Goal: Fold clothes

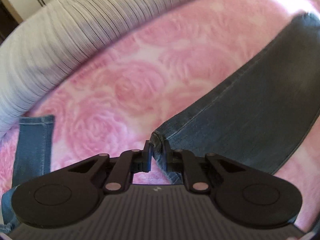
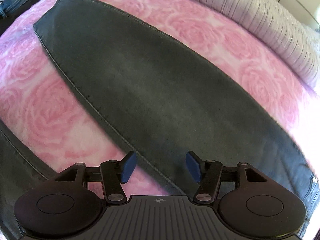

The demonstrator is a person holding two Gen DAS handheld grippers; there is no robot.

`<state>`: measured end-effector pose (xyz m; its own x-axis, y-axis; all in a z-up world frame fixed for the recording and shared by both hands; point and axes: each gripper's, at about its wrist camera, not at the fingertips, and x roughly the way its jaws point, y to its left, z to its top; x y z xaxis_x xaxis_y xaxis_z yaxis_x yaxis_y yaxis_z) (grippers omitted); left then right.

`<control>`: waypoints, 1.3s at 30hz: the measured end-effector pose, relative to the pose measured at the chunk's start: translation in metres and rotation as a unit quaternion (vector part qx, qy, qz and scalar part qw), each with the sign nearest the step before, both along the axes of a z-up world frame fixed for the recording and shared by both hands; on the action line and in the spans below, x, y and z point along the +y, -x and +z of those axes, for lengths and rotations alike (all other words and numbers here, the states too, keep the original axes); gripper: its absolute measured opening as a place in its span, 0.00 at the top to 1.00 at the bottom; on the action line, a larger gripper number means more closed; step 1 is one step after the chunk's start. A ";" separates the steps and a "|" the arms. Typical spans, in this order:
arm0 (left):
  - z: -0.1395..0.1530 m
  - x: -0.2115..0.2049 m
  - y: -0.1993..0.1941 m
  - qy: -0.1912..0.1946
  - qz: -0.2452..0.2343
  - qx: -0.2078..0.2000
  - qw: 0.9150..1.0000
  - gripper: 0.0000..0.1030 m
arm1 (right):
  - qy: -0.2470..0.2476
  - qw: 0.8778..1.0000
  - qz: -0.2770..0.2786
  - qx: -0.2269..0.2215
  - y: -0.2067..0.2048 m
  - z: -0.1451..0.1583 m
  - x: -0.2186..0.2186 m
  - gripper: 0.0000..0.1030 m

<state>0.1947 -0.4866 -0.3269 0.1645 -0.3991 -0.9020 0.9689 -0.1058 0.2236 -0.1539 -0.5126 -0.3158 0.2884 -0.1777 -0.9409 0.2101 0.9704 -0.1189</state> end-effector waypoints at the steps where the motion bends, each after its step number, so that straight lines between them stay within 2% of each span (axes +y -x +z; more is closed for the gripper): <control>1: -0.009 -0.002 0.001 -0.011 -0.001 -0.006 1.000 0.90 | -0.004 1.000 -0.001 0.005 0.000 -0.003 0.000 0.42; 3: -0.023 -0.003 -0.002 -0.029 0.008 -0.019 0.999 0.90 | -0.015 1.000 -0.008 0.015 0.000 -0.008 0.000 0.40; 6: -0.034 0.007 -0.016 -0.043 0.053 -0.043 0.997 0.89 | -0.036 0.998 -0.048 0.029 0.008 -0.017 -0.008 0.37; 8: -0.028 0.019 -0.022 -0.030 0.070 -0.042 0.996 0.88 | -0.045 0.995 -0.082 0.024 0.015 -0.014 -0.013 0.37; 11: -0.010 0.039 -0.013 -0.003 0.061 -0.045 0.997 0.84 | -0.033 0.990 -0.134 -0.002 0.031 0.002 -0.018 0.37; 13: 0.000 0.050 0.006 0.012 0.036 -0.046 0.998 0.77 | -0.017 0.985 -0.169 -0.022 0.043 0.014 -0.021 0.37; 16: 0.009 0.058 0.046 0.019 -0.016 -0.038 0.999 0.73 | -0.005 0.971 -0.239 -0.033 0.056 0.025 -0.027 0.37; 20: 0.010 0.057 0.112 0.020 -0.091 -0.020 0.995 0.70 | -0.006 0.948 -0.315 -0.039 0.091 0.038 -0.037 0.37; 26: 0.013 0.027 0.206 0.024 -0.165 0.002 0.986 0.69 | 0.017 0.933 -0.356 -0.048 0.151 0.065 -0.055 0.37; 30: 0.016 -0.005 0.267 0.027 -0.215 -0.007 0.976 0.59 | 0.025 0.926 -0.372 -0.059 0.193 0.074 -0.095 0.37; 33: 0.009 -0.041 0.292 0.010 -0.221 -0.025 0.975 0.59 | 0.026 0.926 -0.369 -0.079 0.195 0.075 -0.123 0.37; 35: 0.005 -0.059 0.299 -0.001 -0.210 -0.038 0.977 0.59 | 0.025 0.931 -0.351 -0.092 0.182 0.072 -0.139 0.37; 39: 0.000 -0.069 0.275 -0.031 -0.141 -0.064 0.987 0.59 | 0.020 0.959 -0.265 -0.094 0.156 0.063 -0.171 0.37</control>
